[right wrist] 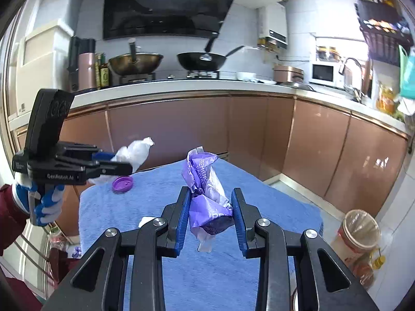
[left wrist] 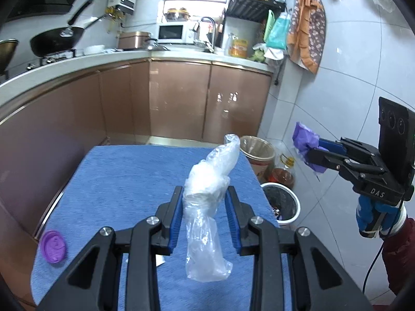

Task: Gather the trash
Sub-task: 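Carry the clear wrapper and purple wrapper in both tools over the floor bin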

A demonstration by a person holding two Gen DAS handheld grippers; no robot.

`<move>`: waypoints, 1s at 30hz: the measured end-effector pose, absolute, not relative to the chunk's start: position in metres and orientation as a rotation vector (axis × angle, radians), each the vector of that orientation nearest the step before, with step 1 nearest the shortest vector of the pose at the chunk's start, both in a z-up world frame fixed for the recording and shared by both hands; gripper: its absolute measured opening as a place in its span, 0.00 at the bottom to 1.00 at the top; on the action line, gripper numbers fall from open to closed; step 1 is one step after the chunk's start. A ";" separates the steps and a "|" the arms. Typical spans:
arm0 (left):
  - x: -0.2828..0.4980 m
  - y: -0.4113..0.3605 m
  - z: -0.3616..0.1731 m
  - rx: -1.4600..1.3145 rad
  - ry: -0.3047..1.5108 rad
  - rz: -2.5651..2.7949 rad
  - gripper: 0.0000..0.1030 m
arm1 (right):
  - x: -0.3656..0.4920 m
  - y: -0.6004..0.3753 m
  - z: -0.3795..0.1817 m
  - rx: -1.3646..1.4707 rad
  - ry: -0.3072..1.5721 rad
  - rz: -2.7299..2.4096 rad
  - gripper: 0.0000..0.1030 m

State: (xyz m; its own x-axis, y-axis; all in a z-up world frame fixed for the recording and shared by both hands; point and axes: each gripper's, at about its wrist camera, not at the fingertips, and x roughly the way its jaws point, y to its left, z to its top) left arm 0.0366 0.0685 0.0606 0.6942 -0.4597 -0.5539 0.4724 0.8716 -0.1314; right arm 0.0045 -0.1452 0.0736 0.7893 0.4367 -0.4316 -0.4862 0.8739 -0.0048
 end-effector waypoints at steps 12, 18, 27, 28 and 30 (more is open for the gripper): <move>0.086 -0.043 0.018 0.086 0.727 -0.658 0.29 | 0.037 -0.238 0.031 0.018 0.496 0.344 0.31; 0.118 -0.121 -0.008 0.117 0.796 -0.728 0.29 | 0.054 -0.304 0.001 0.109 0.536 0.212 0.31; 0.161 -0.232 -0.057 0.160 0.914 -0.821 0.29 | 0.085 -0.400 -0.073 0.239 0.647 -0.011 0.31; 0.164 -0.243 -0.062 0.164 0.926 -0.825 0.29 | 0.089 -0.410 -0.083 0.252 0.664 -0.031 0.31; 0.174 -0.269 -0.075 0.173 0.953 -0.840 0.29 | 0.096 -0.427 -0.102 0.274 0.693 -0.062 0.31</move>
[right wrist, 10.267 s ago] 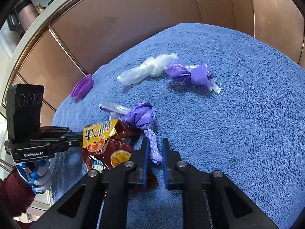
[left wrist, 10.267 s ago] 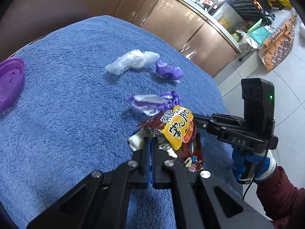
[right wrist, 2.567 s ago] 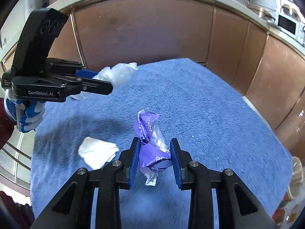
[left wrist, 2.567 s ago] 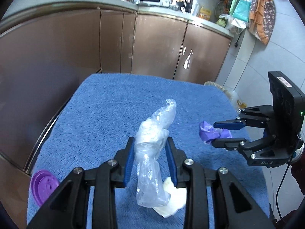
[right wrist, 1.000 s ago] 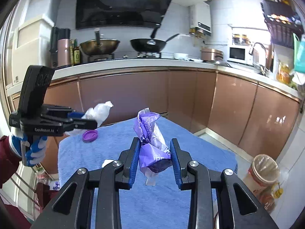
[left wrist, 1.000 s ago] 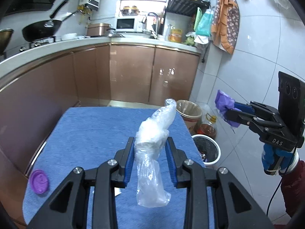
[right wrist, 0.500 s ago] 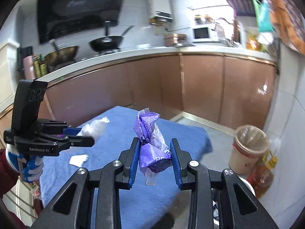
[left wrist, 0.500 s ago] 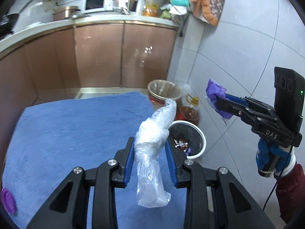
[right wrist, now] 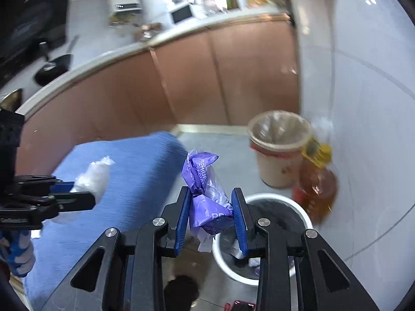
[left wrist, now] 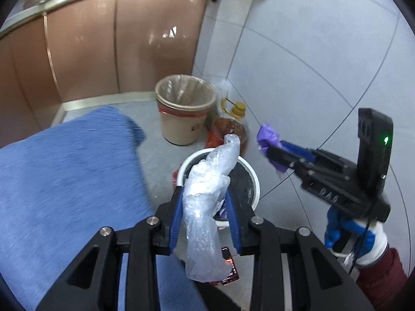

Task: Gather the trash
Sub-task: 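Carry the clear wrapper and purple wrapper in both tools over the floor bin, then open both tools over the bin, releasing both wrappers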

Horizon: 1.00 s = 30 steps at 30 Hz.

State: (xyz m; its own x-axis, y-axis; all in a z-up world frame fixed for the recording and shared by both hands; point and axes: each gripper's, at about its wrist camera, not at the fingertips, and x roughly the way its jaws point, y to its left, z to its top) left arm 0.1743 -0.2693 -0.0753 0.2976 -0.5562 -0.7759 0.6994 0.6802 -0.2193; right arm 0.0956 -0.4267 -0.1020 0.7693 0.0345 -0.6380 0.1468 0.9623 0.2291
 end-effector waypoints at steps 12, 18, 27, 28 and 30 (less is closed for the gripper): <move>0.200 -0.359 -0.124 0.177 1.032 -0.866 0.30 | 0.121 -0.489 -0.183 0.338 0.810 -0.185 0.32; 0.211 -0.371 -0.139 0.134 1.064 -0.863 0.40 | 0.127 -0.496 -0.198 0.344 0.839 -0.207 0.35; 0.208 -0.360 -0.130 0.093 1.059 -0.862 0.45 | 0.121 -0.496 -0.196 0.362 0.835 -0.228 0.47; 0.207 -0.358 -0.128 0.093 1.051 -0.859 0.45 | 0.120 -0.496 -0.195 0.365 0.832 -0.230 0.47; 0.203 -0.350 -0.118 0.091 1.028 -0.849 0.45 | 0.116 -0.494 -0.189 0.366 0.822 -0.231 0.47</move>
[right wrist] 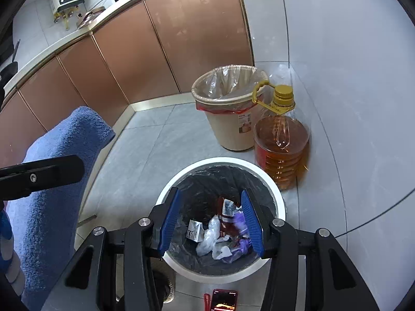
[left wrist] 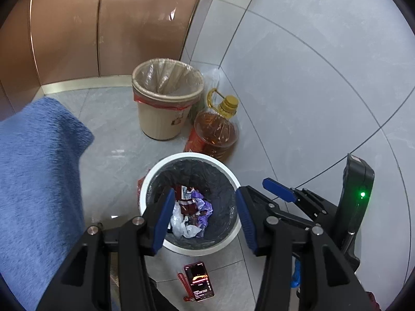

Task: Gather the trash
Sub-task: 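Open both tools over the bin, releasing both wrappers, then move both open tools back over the purple lid and white tissue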

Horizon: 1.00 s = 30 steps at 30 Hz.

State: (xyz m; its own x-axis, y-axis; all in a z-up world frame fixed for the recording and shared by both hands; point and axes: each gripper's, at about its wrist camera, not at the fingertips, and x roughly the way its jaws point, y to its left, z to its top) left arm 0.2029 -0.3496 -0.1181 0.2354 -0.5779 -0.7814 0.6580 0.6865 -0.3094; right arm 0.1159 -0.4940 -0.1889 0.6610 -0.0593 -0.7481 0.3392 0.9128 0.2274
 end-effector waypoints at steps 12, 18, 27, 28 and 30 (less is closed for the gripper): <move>0.169 -0.291 -0.047 0.024 0.855 -0.782 0.45 | 0.086 -0.454 -0.117 0.308 0.710 -0.207 0.50; 0.141 -0.247 -0.011 -0.027 0.733 -0.744 0.45 | 0.062 -0.425 -0.070 0.275 0.630 -0.183 0.51; 0.102 -0.182 0.023 0.005 0.676 -0.717 0.45 | 0.034 -0.369 -0.012 0.206 0.535 -0.117 0.51; 0.099 -0.177 0.025 0.007 0.672 -0.712 0.45 | 0.031 -0.362 -0.007 0.196 0.526 -0.108 0.51; 0.091 -0.157 0.032 0.004 0.651 -0.689 0.45 | 0.025 -0.349 0.004 0.181 0.510 -0.093 0.51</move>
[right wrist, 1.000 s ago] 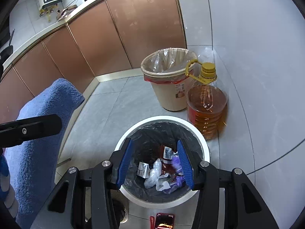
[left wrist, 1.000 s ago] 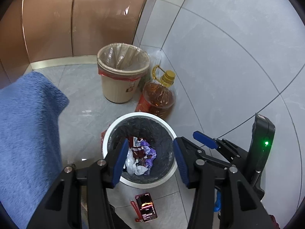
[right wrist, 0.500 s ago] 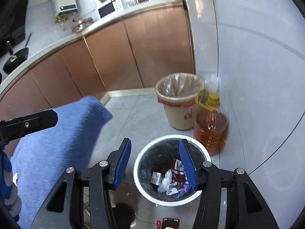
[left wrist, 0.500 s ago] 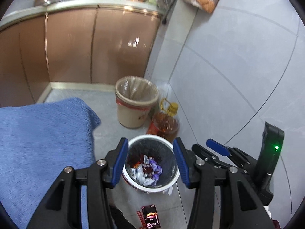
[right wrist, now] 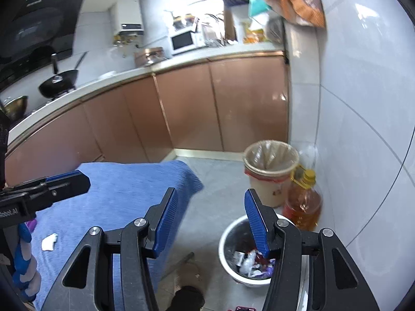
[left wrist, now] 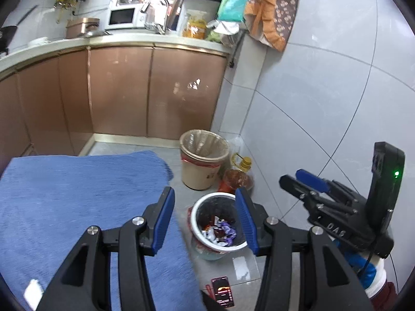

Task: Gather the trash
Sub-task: 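Move both open tools back over the purple lid and white tissue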

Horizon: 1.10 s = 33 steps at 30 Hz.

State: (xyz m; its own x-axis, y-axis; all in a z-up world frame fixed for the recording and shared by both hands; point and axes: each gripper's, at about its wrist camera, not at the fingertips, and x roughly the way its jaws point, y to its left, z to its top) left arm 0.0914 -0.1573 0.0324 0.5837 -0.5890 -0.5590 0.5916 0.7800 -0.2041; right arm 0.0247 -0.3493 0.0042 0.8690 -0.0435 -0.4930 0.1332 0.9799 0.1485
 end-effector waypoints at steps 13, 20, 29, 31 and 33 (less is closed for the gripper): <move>0.026 -0.050 0.069 -0.024 0.464 -0.439 0.53 | -0.020 -0.279 0.050 0.122 0.423 -0.001 0.55; -0.007 -0.022 0.079 0.005 0.379 -0.352 0.64 | -0.034 -0.251 0.060 0.091 0.399 0.039 0.57; -0.024 -0.006 0.082 0.041 0.331 -0.310 0.66 | -0.035 -0.224 0.068 0.051 0.387 0.086 0.59; -0.024 -0.002 0.081 0.040 0.332 -0.303 0.66 | -0.033 -0.218 0.069 0.044 0.388 0.096 0.59; -0.022 0.002 0.080 0.035 0.338 -0.293 0.66 | -0.031 -0.213 0.070 0.038 0.391 0.107 0.59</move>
